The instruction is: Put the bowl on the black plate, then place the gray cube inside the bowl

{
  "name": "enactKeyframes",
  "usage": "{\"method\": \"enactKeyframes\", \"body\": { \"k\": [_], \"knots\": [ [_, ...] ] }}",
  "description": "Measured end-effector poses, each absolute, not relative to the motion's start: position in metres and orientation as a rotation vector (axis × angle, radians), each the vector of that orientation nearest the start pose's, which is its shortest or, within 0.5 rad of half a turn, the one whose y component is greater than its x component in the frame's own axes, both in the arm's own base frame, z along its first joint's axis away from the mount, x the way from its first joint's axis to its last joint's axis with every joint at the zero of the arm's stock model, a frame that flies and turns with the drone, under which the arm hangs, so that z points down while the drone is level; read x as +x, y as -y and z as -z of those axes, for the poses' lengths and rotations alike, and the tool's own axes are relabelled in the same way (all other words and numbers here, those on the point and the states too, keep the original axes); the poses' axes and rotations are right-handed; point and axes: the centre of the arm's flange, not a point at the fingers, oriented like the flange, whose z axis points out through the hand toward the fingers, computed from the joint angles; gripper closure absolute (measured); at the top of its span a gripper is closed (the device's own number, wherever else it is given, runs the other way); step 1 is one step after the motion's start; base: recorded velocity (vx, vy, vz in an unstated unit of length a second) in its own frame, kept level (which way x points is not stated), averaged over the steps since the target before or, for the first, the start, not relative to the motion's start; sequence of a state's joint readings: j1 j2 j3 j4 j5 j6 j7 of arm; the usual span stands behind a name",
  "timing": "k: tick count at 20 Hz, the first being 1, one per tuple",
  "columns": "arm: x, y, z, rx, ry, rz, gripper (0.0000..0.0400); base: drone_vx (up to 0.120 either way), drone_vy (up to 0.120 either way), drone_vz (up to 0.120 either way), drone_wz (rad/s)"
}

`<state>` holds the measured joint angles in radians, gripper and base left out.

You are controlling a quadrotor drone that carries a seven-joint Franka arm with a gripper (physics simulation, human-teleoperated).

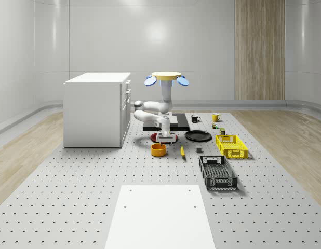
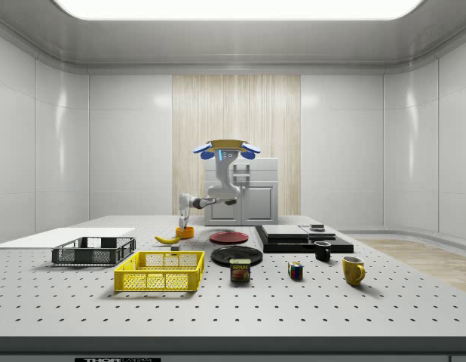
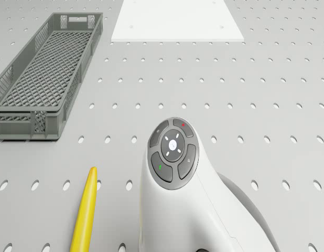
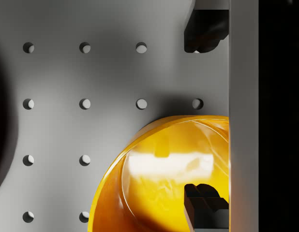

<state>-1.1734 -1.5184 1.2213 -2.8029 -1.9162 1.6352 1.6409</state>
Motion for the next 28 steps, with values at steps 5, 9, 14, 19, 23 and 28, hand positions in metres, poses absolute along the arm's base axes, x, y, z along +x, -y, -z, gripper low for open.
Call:
{"method": "enactKeyframes", "body": {
  "k": [5,9,14,19,23,28],
  "knots": [
    [0.323,-0.017,-0.550,0.001,0.002,-0.786,0.0000,0.000,0.000,0.000,0.000],
    [0.325,-0.018,-0.558,0.001,0.002,-0.786,0.0000,0.000,0.000,0.000,0.000],
    [0.326,-0.018,-0.563,0.001,0.002,-0.786,0.0000,0.000,0.000,0.000,0.000],
    [0.327,-0.018,-0.564,0.001,0.002,-0.786,0.0189,0.000,0.000,0.000,0.000],
    [0.327,-0.018,-0.564,0.001,0.002,-0.786,0.0259,0.000,0.000,0.000,0.000],
    [0.327,-0.018,-0.562,0.001,0.002,-0.786,0.0288,0.000,0.000,0.000,0.000]
  ]
}}
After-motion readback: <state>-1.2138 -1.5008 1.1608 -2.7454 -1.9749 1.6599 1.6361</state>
